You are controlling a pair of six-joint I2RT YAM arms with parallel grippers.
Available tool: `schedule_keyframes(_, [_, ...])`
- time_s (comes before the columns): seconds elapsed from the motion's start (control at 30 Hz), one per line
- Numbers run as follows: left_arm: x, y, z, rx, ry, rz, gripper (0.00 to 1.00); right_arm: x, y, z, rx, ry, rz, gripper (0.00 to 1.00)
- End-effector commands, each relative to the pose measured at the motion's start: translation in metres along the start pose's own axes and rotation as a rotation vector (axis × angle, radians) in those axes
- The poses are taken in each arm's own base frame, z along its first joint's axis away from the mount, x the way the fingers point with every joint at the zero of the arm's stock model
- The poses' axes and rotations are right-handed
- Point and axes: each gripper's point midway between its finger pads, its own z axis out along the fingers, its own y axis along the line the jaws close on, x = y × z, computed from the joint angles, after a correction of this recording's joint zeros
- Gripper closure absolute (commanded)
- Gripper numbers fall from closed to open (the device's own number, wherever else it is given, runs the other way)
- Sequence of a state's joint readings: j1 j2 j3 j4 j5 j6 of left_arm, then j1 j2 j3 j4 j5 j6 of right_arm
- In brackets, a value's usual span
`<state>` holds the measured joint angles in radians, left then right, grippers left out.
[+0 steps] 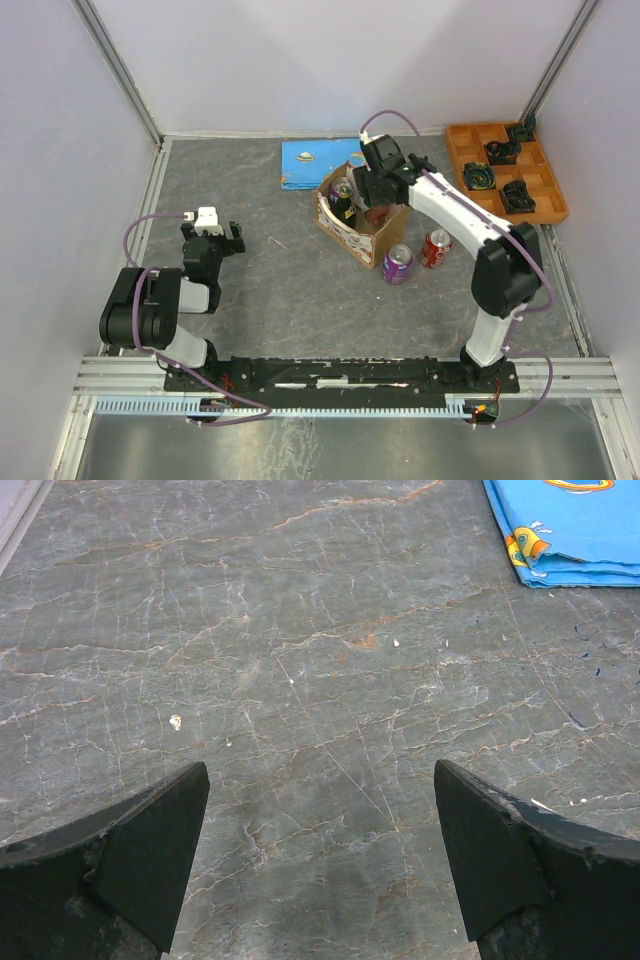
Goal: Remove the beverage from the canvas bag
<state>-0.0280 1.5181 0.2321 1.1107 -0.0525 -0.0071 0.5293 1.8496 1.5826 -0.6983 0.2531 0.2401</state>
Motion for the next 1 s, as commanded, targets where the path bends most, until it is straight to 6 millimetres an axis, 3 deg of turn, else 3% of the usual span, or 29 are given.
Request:
schedule_keyframes(0.0, [-0.018,0.005,0.003,-0.026,-0.07,-0.004,0.01,-0.073,-0.022,-0.085,0.008,-0.321,0.064,1.0])
schedule_keyframes(0.1, [-0.018,0.005,0.003,-0.025,-0.069,-0.004,0.01,-0.077,-0.029,-0.111,0.009,-0.379,0.08,1.0])
schedule_keyframes(0.23, [-0.018,0.005,0.003,-0.024,-0.071,-0.004,0.01,-0.063,-0.04,-0.145,0.027,-0.42,0.089,1.0])
schedule_keyframes(0.47, [-0.017,0.005,0.003,-0.025,-0.069,-0.004,0.01,0.001,-0.063,-0.201,0.084,-0.382,0.128,1.0])
schedule_keyframes(0.63, [-0.018,0.005,0.003,-0.024,-0.07,-0.004,0.01,0.046,-0.075,-0.228,0.103,-0.344,0.197,1.0])
schedule_keyframes(0.77, [-0.017,0.005,0.003,-0.026,-0.069,-0.004,0.01,0.089,-0.077,-0.225,0.11,-0.268,0.218,1.0])
schedule_keyframes(0.97, [-0.018,0.005,0.003,-0.027,-0.07,-0.004,0.01,0.144,-0.068,-0.191,0.119,-0.19,0.248,1.0])
